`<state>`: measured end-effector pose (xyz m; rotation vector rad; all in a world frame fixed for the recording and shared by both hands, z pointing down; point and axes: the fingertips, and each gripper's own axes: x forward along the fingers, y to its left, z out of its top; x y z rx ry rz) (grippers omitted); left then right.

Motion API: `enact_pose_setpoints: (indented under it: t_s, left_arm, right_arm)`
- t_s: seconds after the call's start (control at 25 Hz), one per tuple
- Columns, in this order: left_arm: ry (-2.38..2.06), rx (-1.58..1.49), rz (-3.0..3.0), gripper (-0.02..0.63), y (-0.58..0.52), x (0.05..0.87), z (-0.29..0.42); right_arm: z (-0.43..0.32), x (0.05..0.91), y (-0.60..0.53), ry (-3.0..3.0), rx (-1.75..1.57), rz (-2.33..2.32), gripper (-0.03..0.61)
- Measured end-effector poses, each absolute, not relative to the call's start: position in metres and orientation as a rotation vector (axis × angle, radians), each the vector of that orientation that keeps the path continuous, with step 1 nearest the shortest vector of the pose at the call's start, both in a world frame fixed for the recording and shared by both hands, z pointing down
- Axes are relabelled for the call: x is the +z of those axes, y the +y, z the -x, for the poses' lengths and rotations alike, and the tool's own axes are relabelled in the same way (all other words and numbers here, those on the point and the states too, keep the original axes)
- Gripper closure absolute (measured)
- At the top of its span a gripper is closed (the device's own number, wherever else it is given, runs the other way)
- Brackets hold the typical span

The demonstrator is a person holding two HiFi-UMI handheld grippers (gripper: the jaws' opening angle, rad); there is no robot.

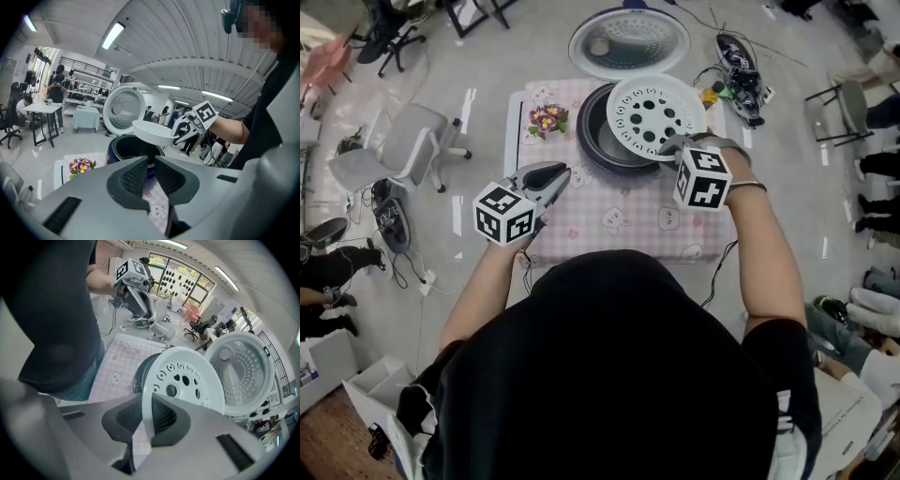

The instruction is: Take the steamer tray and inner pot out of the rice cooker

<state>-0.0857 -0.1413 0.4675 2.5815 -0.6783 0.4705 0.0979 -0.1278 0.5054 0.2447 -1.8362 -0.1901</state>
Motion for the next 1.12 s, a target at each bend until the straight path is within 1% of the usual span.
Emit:
enact_pose_setpoints:
  t_s: [0.4,1.12]
  left_arm:
    - [-0.561,0.483,-2.645,0.549,-0.147,0.456,0.068]
    - [-0.282,0.544,-2.791,0.549,-0.15,0.442,-0.026]
  right_arm:
    - [-0.14,0.482,-0.108,-1.796,-0.109,-0.422,0.544]
    - [-0.216,0.486,-0.044,-1.731,0.123,-0.662,0.543]
